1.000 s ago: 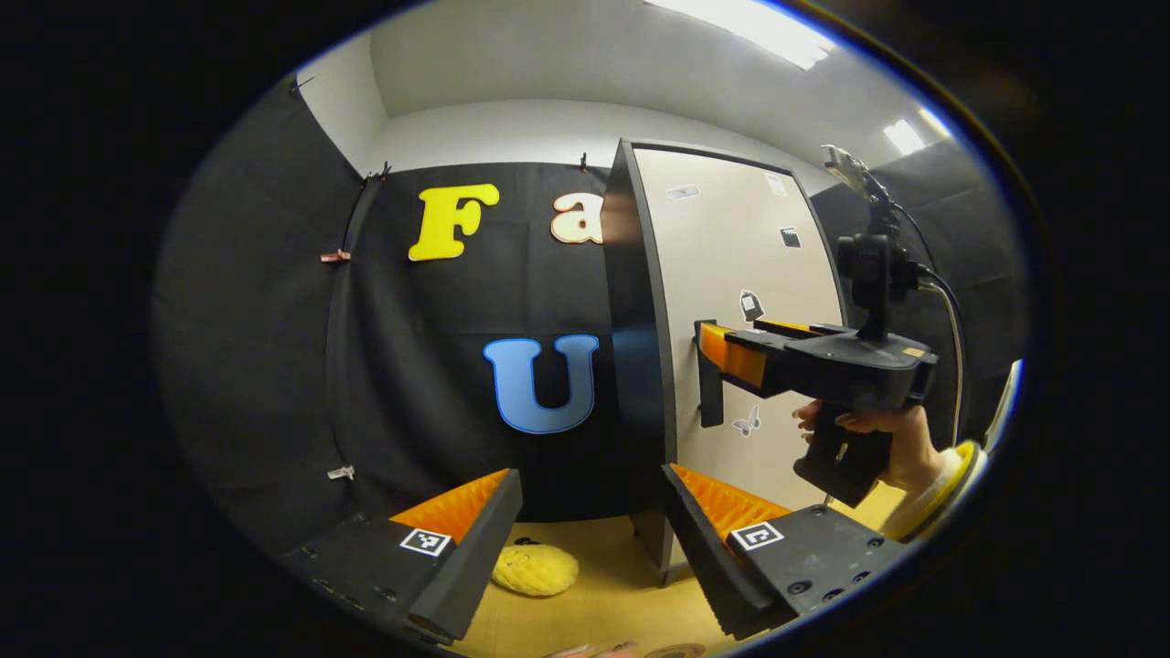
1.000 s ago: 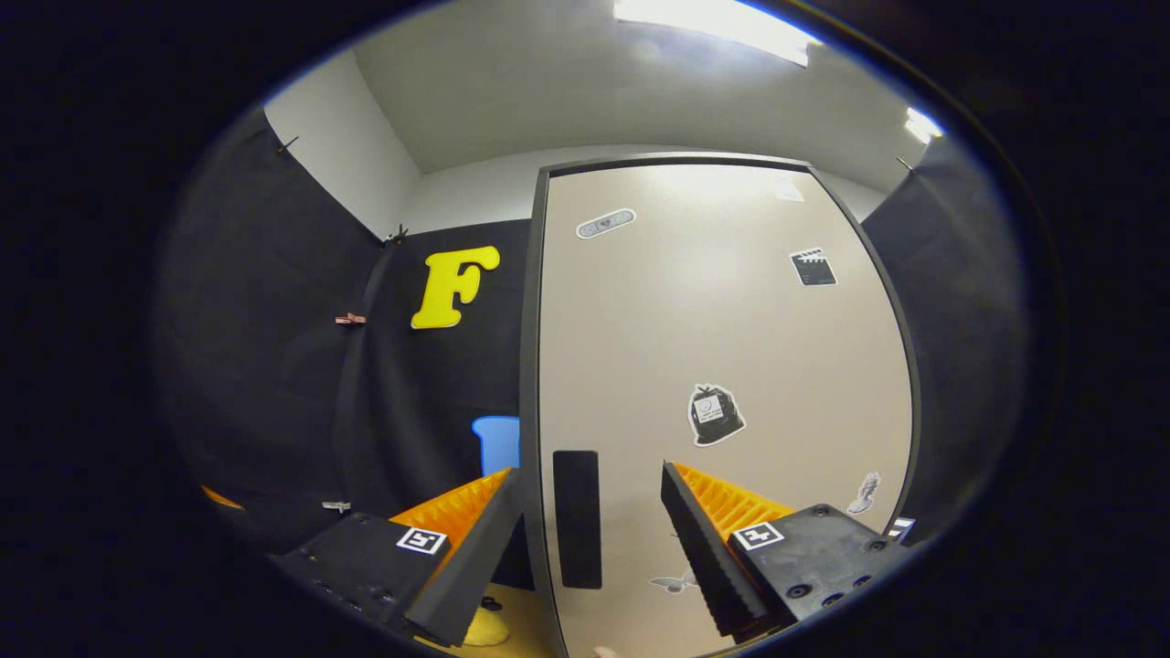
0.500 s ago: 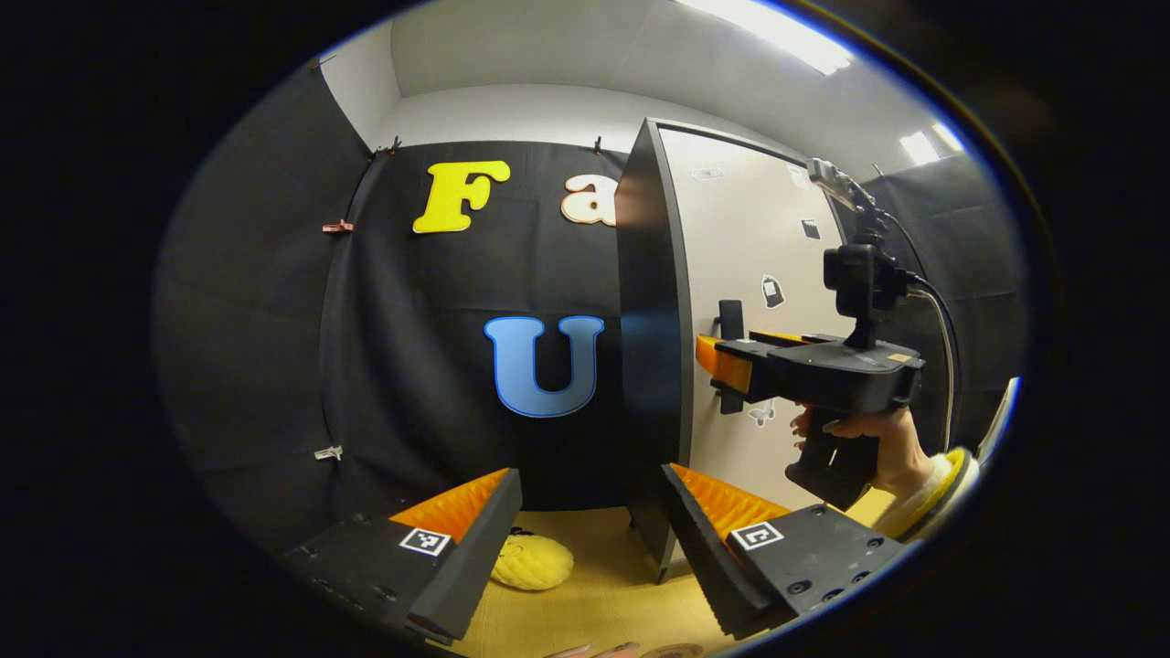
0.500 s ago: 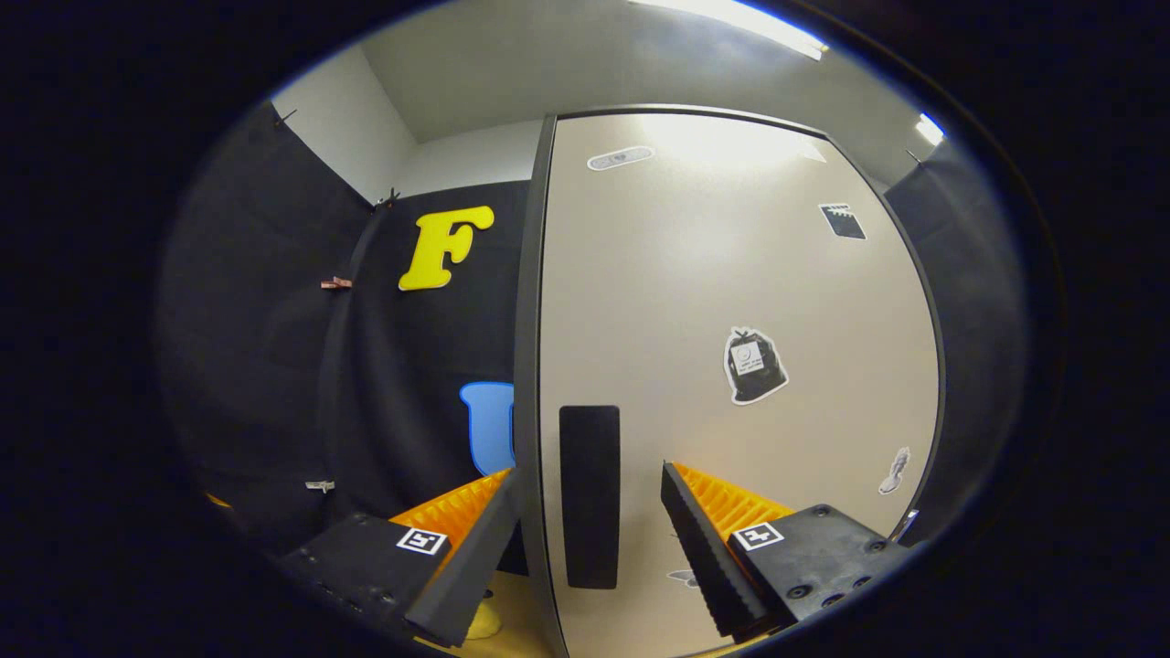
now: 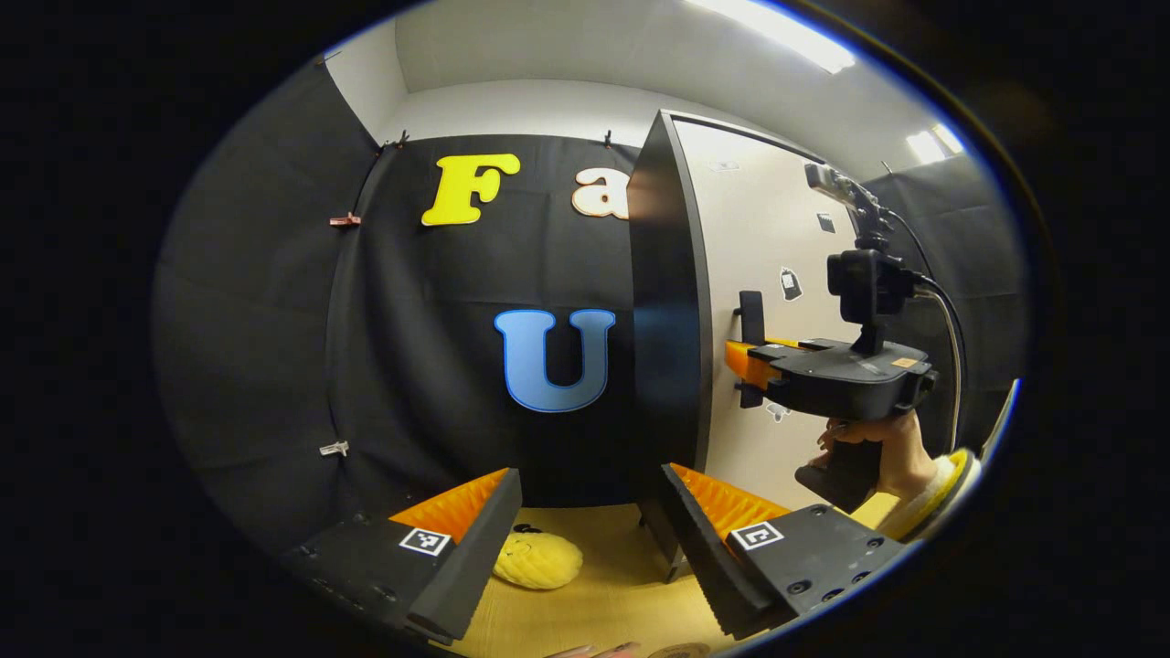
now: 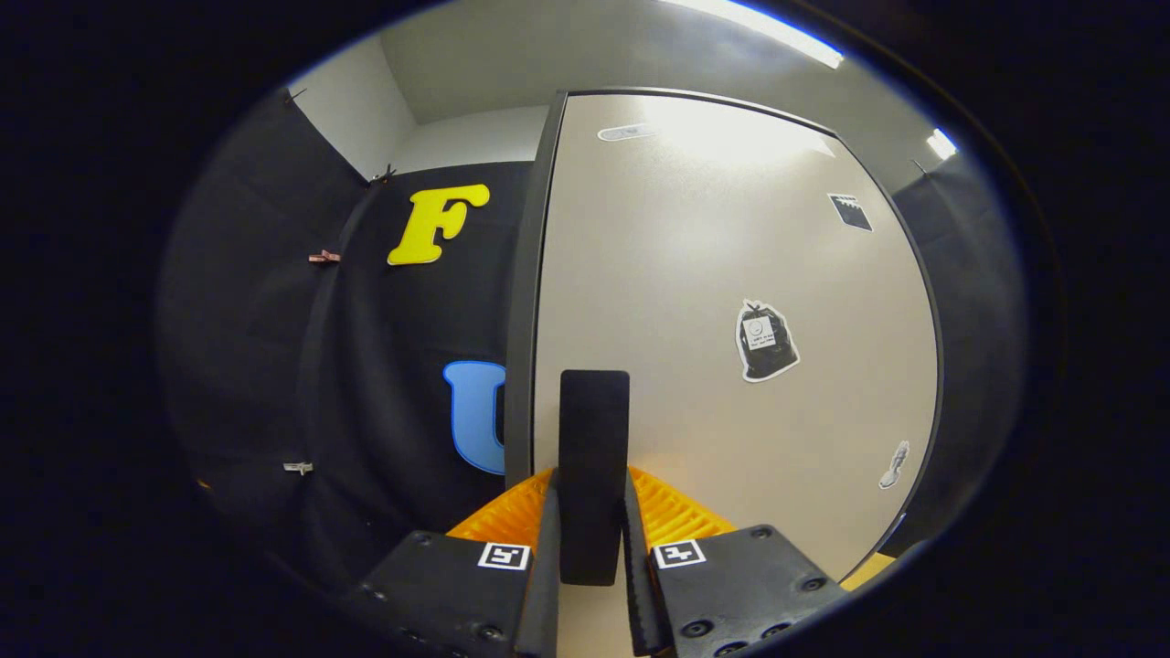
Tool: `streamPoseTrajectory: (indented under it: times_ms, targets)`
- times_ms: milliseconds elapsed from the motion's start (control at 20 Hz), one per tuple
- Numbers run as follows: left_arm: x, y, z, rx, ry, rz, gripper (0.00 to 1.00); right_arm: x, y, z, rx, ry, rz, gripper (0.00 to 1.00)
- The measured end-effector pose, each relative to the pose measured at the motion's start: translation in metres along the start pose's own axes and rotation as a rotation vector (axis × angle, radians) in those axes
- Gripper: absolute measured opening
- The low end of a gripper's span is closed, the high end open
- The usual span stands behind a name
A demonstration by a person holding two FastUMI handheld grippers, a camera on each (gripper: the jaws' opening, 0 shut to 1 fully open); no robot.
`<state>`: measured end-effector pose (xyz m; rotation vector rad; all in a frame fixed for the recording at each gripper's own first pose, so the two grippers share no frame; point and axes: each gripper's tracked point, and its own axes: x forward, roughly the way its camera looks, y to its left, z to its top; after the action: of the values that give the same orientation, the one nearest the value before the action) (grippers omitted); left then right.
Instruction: Open the cabinet door with the right hand, grasp the bottle in the cabinet with the left hand and place it on the coaster, then close the cabinet door with the right hand.
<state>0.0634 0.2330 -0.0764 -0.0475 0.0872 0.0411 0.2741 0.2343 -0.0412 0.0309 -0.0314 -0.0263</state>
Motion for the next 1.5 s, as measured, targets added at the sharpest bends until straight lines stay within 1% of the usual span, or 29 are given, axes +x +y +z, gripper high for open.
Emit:
streamPoseTrajectory:
  times_ms: [50,100,150,250,300,350,400,450,650,850,1100,1300,1500]
  targets:
    - [0.000,0.000,0.001,0.000,0.000,-0.001,0.95,0.002,0.001,-0.001,0.004,0.009,0.008,0.27]
    - [-0.001,-0.002,0.000,-0.001,-0.001,-0.003,0.95,0.002,0.000,-0.002,0.008,0.023,0.012,0.27]
    - [-0.002,-0.003,0.001,-0.001,0.000,-0.006,0.95,0.002,0.001,-0.003,0.000,0.034,0.017,0.17]
    - [-0.006,-0.006,0.003,0.001,-0.004,-0.012,0.95,-0.003,0.002,-0.002,-0.014,0.050,0.031,0.17]
    - [-0.005,-0.007,0.005,0.002,-0.011,-0.015,0.99,-0.006,0.003,-0.001,-0.008,0.054,0.044,0.17]
    - [-0.006,-0.008,0.008,0.003,-0.016,-0.020,0.99,-0.010,0.004,0.000,0.000,0.061,0.057,0.17]
    - [-0.006,-0.011,0.010,0.004,-0.022,-0.024,0.96,-0.014,0.005,0.002,0.001,0.067,0.071,0.17]
    - [-0.007,-0.013,0.012,0.007,-0.027,-0.028,0.95,-0.019,0.006,0.004,0.003,0.072,0.083,0.17]
    - [-0.023,-0.035,0.014,0.022,-0.038,-0.046,0.95,-0.040,0.009,0.013,0.019,0.085,0.138,0.17]
    - [-0.028,-0.055,0.020,0.018,-0.046,-0.072,0.95,-0.054,0.011,0.018,0.018,0.104,0.183,0.17]
    - [-0.038,-0.078,0.030,0.044,-0.069,-0.084,0.95,-0.077,0.006,0.023,0.035,0.119,0.225,0.17]
    - [-0.041,-0.100,0.035,0.043,-0.076,-0.102,0.95,-0.101,-0.001,0.029,0.040,0.126,0.278,0.17]
    - [-0.043,-0.133,0.044,0.041,-0.089,-0.123,0.96,-0.132,-0.018,0.033,0.038,0.130,0.315,0.17]
